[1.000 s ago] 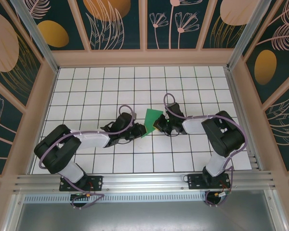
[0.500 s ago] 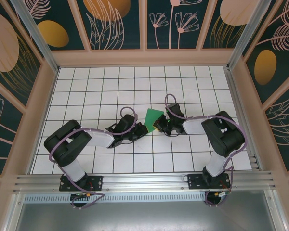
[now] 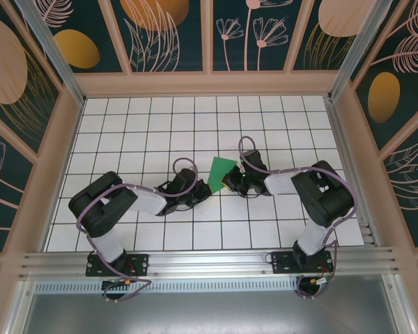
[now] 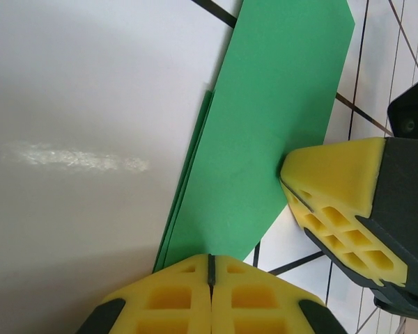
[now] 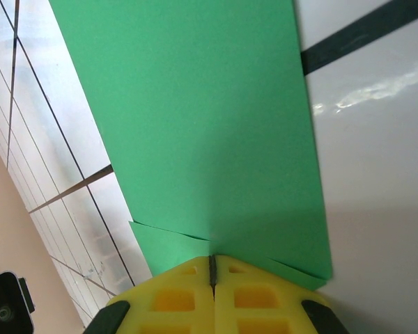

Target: Fold a paper plane with a square sheet of paper (pick it up from the middle)

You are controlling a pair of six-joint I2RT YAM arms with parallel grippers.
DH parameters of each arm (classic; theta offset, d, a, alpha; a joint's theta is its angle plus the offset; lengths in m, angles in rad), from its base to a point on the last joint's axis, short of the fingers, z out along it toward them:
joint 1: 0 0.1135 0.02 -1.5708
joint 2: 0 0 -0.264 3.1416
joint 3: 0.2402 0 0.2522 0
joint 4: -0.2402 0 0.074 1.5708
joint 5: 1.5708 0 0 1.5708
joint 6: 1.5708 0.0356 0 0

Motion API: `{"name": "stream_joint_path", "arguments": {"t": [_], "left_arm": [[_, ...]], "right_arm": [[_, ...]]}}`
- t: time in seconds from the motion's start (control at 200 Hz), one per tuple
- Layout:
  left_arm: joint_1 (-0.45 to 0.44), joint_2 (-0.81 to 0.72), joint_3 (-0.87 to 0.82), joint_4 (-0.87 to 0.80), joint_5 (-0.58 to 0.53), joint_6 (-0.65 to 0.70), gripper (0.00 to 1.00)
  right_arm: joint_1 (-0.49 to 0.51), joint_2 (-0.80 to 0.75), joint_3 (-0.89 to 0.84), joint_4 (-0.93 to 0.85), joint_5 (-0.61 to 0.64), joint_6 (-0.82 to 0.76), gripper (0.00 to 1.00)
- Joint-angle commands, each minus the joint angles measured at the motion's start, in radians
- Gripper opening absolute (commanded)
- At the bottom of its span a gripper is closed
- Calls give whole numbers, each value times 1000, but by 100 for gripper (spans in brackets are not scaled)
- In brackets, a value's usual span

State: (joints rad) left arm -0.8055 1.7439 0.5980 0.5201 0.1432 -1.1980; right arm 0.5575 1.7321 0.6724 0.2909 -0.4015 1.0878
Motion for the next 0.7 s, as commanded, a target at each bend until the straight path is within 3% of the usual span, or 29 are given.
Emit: {"name": "stream_joint_path", "arguments": {"t": [0.0,0.305,0.51,0.696], "left_arm": [[0,22,-15,-54,-71,17,6],[-1,35,-11,-85,-67,35,0],[-1,40,-2,-90,-53,43,0],[0,40,8,-128,-58,45,0]], "right_arm": [[-4,22,-56,-131,52,3,2],[12,-81,-4,-45,-33,-167,5],[79,-18,48,-59,-50,-172,4],[73,22,53,-89,-34,-163,4]]}}
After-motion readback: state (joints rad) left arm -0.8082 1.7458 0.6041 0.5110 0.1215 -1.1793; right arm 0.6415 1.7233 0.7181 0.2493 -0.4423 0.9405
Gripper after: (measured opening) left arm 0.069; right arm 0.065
